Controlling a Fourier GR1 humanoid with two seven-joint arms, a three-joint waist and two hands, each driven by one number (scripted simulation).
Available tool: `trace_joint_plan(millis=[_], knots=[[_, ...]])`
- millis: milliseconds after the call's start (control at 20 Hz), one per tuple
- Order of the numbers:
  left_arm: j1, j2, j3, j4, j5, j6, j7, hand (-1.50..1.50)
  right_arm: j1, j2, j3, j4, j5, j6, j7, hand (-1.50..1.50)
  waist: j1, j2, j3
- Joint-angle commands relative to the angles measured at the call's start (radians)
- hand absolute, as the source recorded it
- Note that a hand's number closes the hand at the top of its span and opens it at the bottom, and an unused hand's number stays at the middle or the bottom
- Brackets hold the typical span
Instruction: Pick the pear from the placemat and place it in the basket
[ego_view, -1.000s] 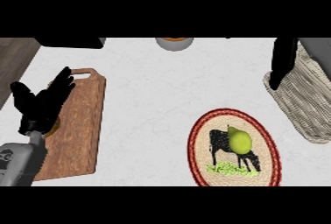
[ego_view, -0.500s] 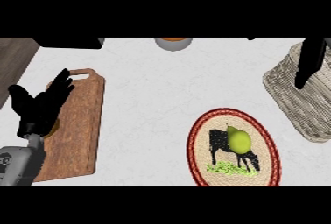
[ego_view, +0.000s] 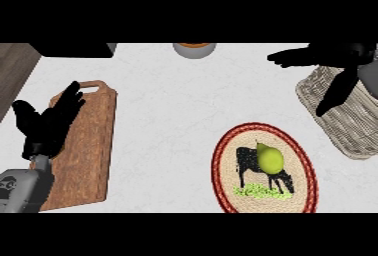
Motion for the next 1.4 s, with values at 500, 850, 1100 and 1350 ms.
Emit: trace_joint_plan(millis=[500,850,1100,1350], knots=[[0.074,-0.018,0.017,-0.082,-0.021,-0.002,0.02,0.0,0.222,0.197,-0.035,0.019,0.049,-0.163,-0.165,-1.5,-0.01,-0.01,-0.001],[-0.015,0.003,0.074,0.049,-0.019,-0.056,-0.007,0.0,0.274,0.297,0.08,0.055,0.25,-0.267,-0.219,-1.5,-0.013,-0.007,-0.001],[0.021,-0.008,0.083,-0.007,-0.03,-0.06,0.012,0.0,0.262,0.251,0.082,0.064,0.318,-0.21,-0.286,-1.5,-0.017,-0.01,-0.002],[0.08,-0.039,0.06,-0.045,-0.04,-0.071,-0.006,0.0,0.246,0.193,0.087,0.176,0.37,-0.224,-0.452,-1.5,-0.002,-0.006,-0.001]])
